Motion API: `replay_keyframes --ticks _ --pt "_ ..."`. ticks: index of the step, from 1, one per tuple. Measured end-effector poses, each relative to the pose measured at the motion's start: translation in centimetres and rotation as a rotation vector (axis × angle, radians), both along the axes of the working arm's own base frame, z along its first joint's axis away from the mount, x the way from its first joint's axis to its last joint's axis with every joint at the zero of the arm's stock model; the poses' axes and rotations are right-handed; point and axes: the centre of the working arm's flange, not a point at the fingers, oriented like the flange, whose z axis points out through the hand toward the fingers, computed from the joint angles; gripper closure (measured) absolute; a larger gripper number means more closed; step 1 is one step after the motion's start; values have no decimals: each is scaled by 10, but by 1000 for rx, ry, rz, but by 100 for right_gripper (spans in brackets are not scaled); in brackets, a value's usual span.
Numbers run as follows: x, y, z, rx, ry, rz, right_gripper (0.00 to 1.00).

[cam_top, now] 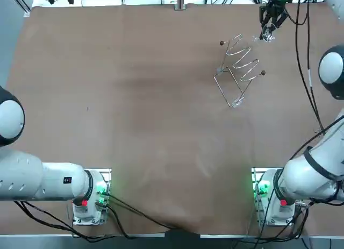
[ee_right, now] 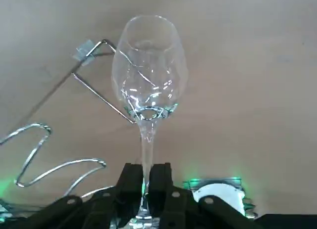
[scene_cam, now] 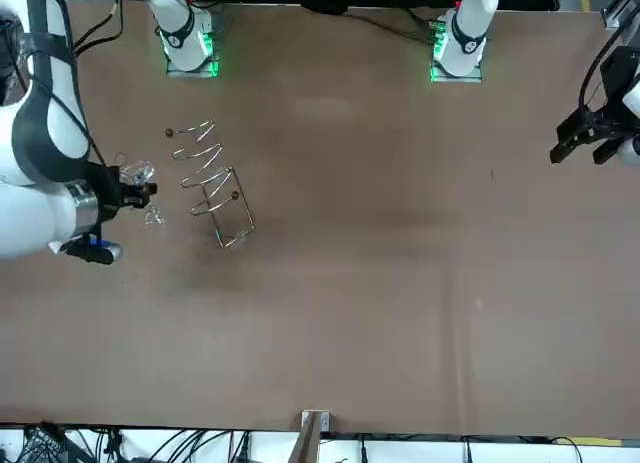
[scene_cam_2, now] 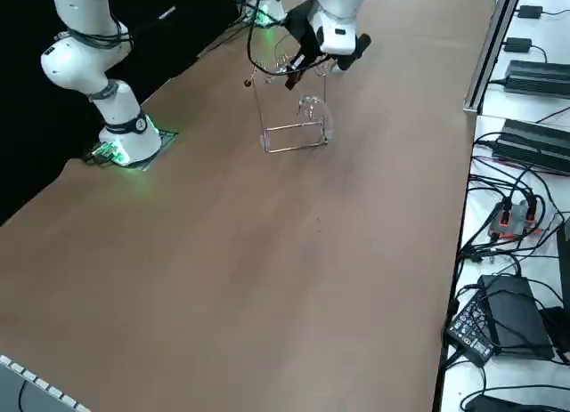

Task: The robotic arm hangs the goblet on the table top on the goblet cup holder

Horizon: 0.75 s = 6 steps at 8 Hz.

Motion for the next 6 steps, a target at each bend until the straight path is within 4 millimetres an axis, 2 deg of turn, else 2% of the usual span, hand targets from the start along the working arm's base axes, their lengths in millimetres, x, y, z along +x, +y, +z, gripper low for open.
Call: replay_keyframes --ticks 3,6 --pt "-1 28 6 -34 -10 -24 89" --pt "5 36 15 -40 -51 -46 89"
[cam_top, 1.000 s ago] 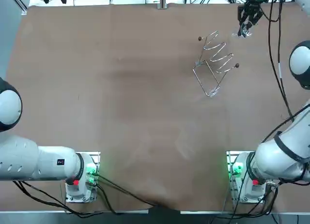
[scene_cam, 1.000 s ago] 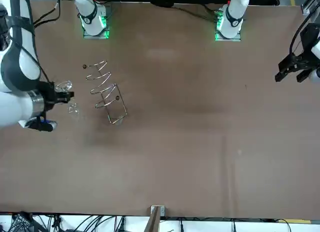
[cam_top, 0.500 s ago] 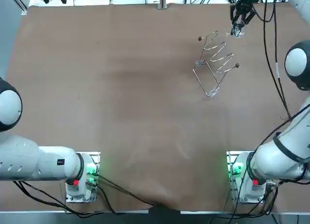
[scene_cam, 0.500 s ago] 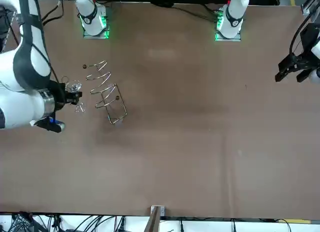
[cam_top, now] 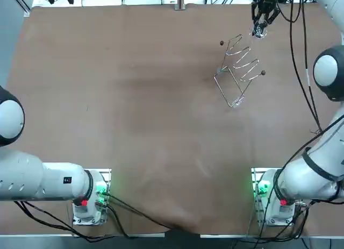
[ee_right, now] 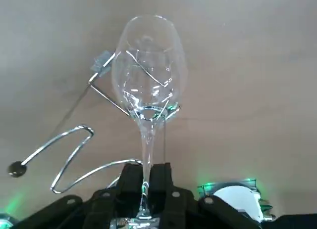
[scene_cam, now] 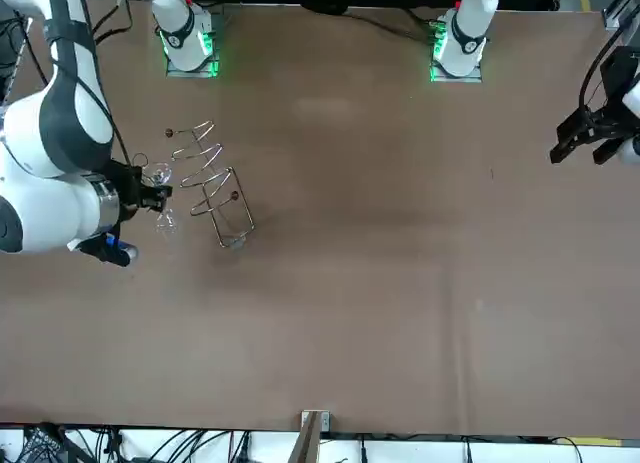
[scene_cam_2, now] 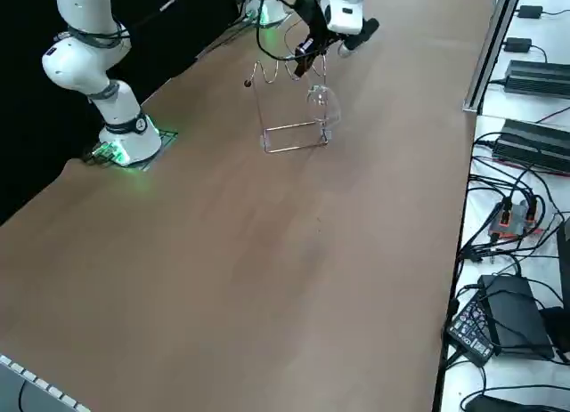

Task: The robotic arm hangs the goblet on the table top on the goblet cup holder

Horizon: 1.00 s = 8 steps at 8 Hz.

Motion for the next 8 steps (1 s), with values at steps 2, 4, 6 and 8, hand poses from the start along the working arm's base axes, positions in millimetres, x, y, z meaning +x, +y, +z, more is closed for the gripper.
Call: replay_keyframes --ticks 2,4,6,8 --pt "4 11 -7 -14 -11 -30 89" --pt "4 29 -21 -34 8 -46 89" --pt "4 40 -30 -48 20 -60 89" --pt "4 44 -30 -44 26 -82 89"
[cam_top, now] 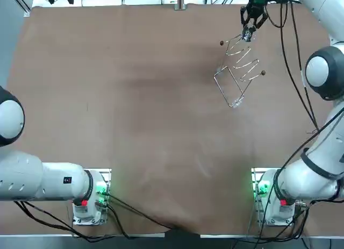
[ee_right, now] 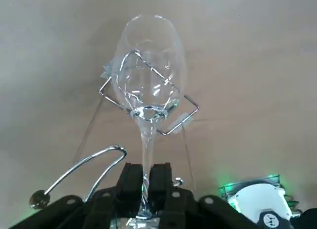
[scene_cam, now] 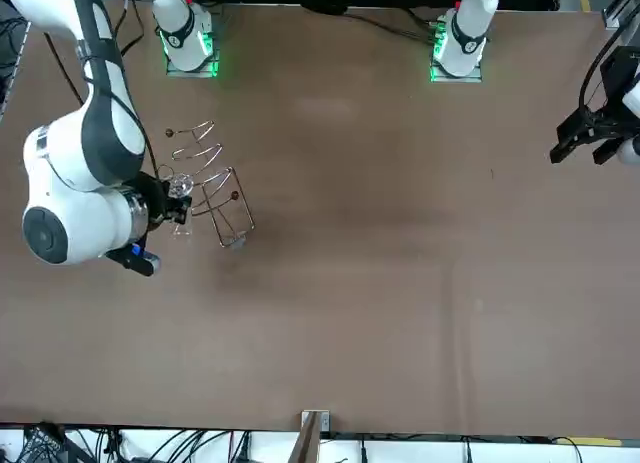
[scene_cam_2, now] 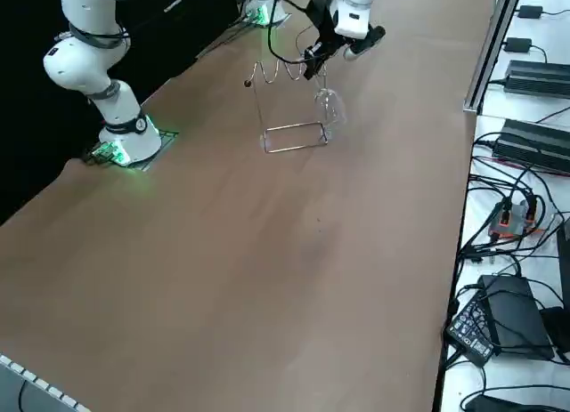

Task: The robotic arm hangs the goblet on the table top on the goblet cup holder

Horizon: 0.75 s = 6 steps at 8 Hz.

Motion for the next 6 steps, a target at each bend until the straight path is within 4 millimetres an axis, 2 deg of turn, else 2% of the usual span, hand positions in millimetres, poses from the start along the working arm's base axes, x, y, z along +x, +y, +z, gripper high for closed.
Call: replay_keyframes --ticks 3,6 --pt "-2 18 0 1 2 -25 89" --pt "-2 17 -1 3 5 -33 89"
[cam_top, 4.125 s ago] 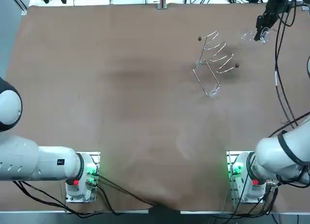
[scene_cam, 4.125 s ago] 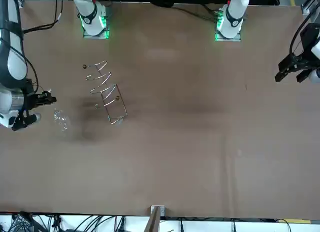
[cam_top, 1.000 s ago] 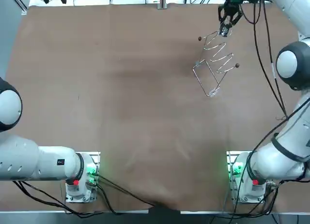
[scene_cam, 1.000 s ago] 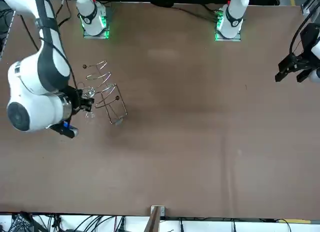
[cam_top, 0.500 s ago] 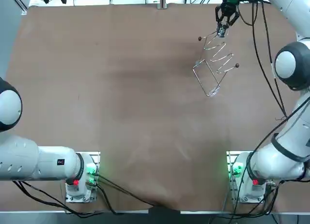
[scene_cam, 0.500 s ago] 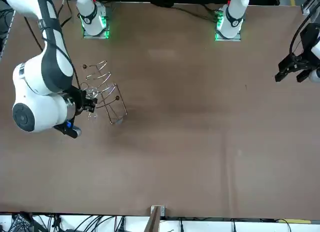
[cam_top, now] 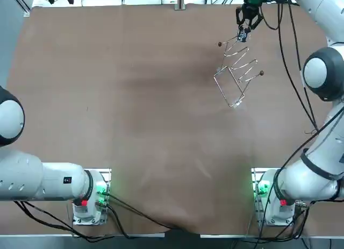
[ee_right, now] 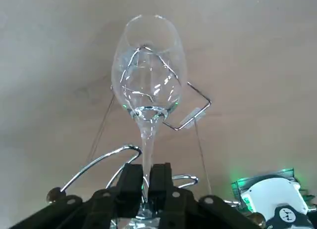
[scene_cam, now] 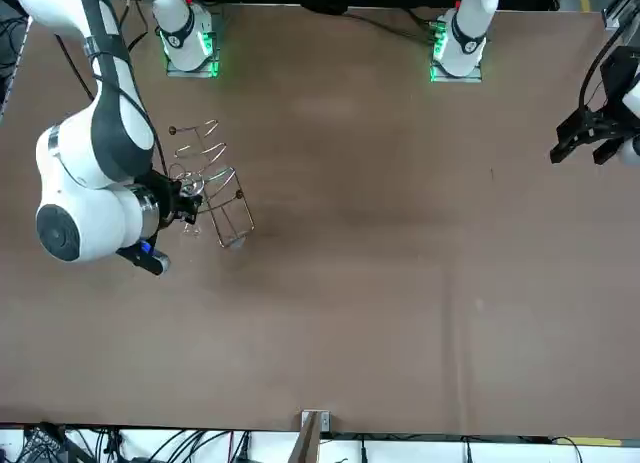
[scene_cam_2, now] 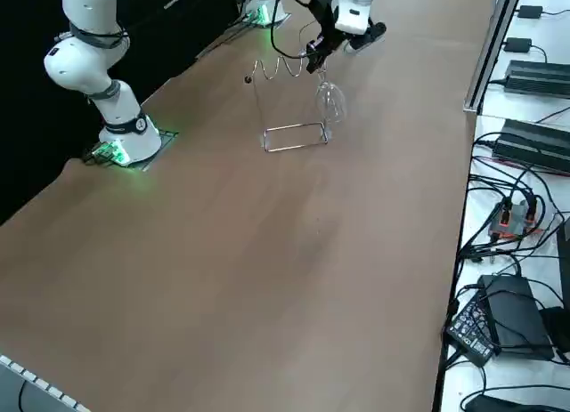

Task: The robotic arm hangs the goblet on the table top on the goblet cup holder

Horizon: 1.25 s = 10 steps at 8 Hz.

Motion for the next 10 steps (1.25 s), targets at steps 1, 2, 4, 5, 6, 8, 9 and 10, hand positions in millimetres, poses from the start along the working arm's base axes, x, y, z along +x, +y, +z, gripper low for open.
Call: replay_keyframes --ticks 1,2,4,5,6,8,9,10 --pt "1 -2 0 0 -1 -4 89" --pt "2 -4 2 1 -7 -7 89" --pt "4 -4 5 5 -24 -10 89" --pt "4 -4 5 5 -24 -11 89" --pt "4 -5 5 4 -22 -11 89" --pt "2 -6 3 -2 3 -7 89" --pt "0 -6 1 -4 15 -5 89" --pt "0 -6 0 -4 19 -5 89"
